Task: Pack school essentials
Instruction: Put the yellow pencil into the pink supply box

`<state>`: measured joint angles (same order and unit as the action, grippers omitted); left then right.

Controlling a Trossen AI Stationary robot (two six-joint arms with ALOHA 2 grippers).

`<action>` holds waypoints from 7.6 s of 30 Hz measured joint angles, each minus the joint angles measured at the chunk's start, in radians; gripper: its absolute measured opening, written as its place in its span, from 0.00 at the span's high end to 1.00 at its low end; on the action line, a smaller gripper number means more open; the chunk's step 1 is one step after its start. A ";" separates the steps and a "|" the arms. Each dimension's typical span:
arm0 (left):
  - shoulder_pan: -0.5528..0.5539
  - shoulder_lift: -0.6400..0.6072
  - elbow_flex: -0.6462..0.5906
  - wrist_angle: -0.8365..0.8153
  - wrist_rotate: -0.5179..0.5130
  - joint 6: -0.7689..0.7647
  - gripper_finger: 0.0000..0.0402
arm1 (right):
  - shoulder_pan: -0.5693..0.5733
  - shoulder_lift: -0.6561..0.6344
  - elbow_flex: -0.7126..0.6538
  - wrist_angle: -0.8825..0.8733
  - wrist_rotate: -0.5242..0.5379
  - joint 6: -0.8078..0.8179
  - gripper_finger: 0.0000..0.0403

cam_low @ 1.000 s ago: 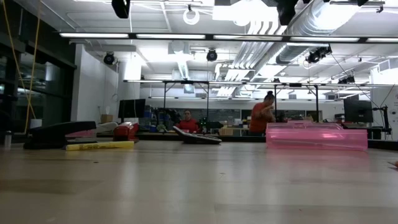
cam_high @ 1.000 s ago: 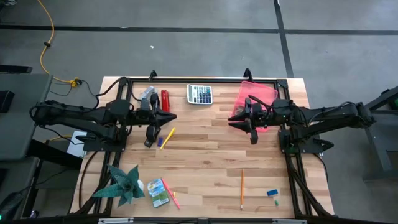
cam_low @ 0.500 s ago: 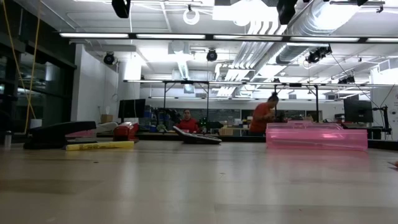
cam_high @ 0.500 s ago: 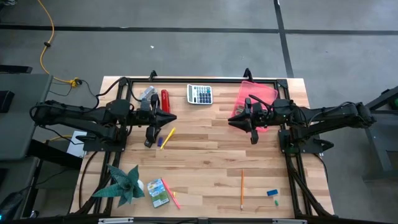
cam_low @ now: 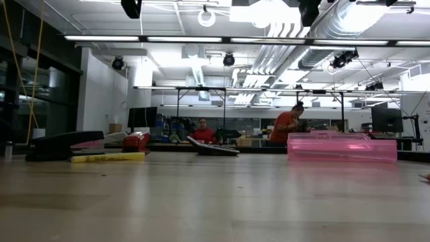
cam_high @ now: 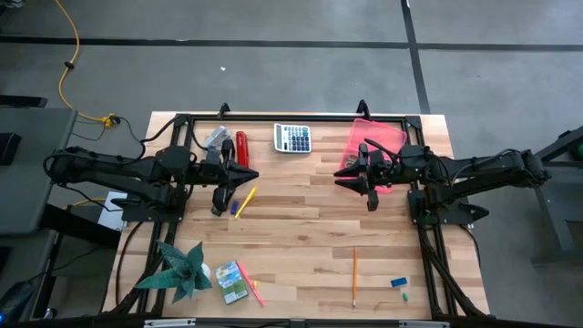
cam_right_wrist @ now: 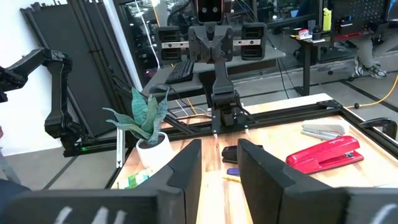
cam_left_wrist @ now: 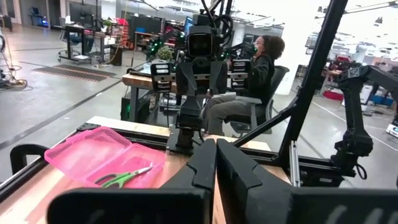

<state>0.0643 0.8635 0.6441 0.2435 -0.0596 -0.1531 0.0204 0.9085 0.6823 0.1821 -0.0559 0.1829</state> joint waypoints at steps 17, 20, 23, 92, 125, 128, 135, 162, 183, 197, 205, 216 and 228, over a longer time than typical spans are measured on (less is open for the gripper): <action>0.001 0.000 0.001 -0.063 -0.041 -0.043 1.00 | 0.335 0.260 0.201 -0.871 0.029 0.805 0.67; 0.001 0.000 0.001 -0.084 -0.047 -0.055 1.00 | 0.433 0.338 0.203 -0.869 0.061 1.081 0.68; 0.001 0.000 0.001 -0.098 -0.047 -0.057 1.00 | 0.501 0.416 0.203 -0.839 0.055 1.398 0.67; -0.049 0.125 0.000 0.064 -0.117 -0.230 1.00 | -0.003 0.374 0.201 -0.014 0.049 0.215 1.00; -0.051 0.245 0.000 0.232 -0.080 -0.087 1.00 | -0.014 0.373 0.201 0.144 -0.144 0.077 1.00; -0.051 0.245 0.000 0.232 -0.080 -0.086 1.00 | -0.014 0.373 0.201 0.144 -0.164 0.073 1.00; -0.051 0.245 0.000 0.233 -0.080 -0.079 1.00 | -0.014 0.373 0.202 0.136 -0.179 0.041 1.00; -0.039 0.208 0.000 0.231 0.022 -0.011 1.00 | -0.084 0.227 0.299 -0.436 0.040 -0.046 1.00; 0.047 0.103 0.000 0.214 0.083 0.030 1.00 | -0.339 0.224 0.201 -1.011 0.311 -0.061 1.00; 0.047 0.104 0.000 0.198 0.083 -0.001 1.00 | -0.368 0.225 0.073 -0.916 0.263 -0.006 1.00; 0.047 0.104 0.000 0.198 0.083 -0.009 1.00 | -0.370 0.243 0.068 -0.959 0.314 0.004 1.00; 0.047 0.104 0.000 0.198 0.082 -0.019 1.00 | -0.370 0.351 0.066 -0.994 0.283 0.081 0.98; 0.047 0.104 0.000 0.192 0.082 -0.027 1.00 | -0.370 0.354 0.103 -1.012 0.283 0.071 0.76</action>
<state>0.1108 0.9676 0.6441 0.4353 0.0227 -0.1799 -0.3492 1.2626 0.7856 -0.8302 0.2271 0.2535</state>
